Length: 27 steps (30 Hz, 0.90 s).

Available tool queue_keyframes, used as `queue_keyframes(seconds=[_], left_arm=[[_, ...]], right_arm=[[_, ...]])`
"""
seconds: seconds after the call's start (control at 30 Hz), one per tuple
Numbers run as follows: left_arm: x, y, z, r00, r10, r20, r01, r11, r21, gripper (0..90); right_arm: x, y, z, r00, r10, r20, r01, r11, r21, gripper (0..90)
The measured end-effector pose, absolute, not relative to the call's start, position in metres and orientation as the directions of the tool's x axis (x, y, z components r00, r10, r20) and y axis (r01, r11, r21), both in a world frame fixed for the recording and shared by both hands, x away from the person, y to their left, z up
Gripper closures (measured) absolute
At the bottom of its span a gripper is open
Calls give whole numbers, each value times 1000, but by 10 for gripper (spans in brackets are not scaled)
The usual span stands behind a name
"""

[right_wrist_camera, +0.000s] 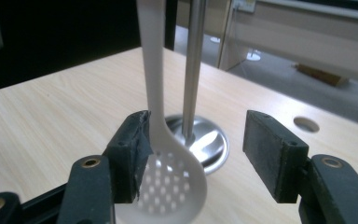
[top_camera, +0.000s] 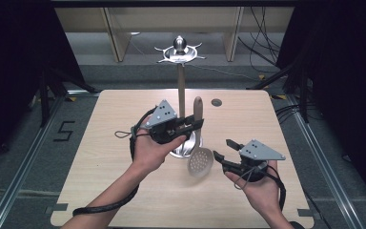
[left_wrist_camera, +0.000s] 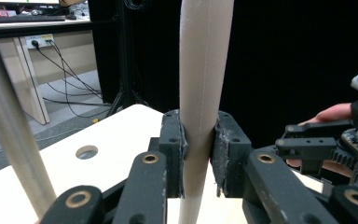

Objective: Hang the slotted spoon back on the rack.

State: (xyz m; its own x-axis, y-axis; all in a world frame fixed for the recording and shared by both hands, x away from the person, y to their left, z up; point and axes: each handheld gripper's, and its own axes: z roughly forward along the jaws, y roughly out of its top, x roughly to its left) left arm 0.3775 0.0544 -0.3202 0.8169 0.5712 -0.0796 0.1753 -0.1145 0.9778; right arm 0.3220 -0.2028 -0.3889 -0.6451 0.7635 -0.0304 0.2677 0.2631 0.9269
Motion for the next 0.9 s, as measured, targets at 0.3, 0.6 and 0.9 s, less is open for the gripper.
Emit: queue_keyframes(seconds=[0.3, 0.6, 0.9], left_arm=[[380, 66, -313, 820, 570, -57, 160, -132, 978, 747], [385, 70, -306, 824, 564, -50, 153, -137, 979, 747], [389, 70, -301, 838, 544, -44, 153, -157, 976, 747]], right_arm=[[323, -216, -410, -622, 783, 2, 327, 257, 909, 436], [323, -221, -423, -600, 800, 33, 371, 242, 896, 425], [324, -225, -427, -617, 786, 21, 371, 268, 889, 418]])
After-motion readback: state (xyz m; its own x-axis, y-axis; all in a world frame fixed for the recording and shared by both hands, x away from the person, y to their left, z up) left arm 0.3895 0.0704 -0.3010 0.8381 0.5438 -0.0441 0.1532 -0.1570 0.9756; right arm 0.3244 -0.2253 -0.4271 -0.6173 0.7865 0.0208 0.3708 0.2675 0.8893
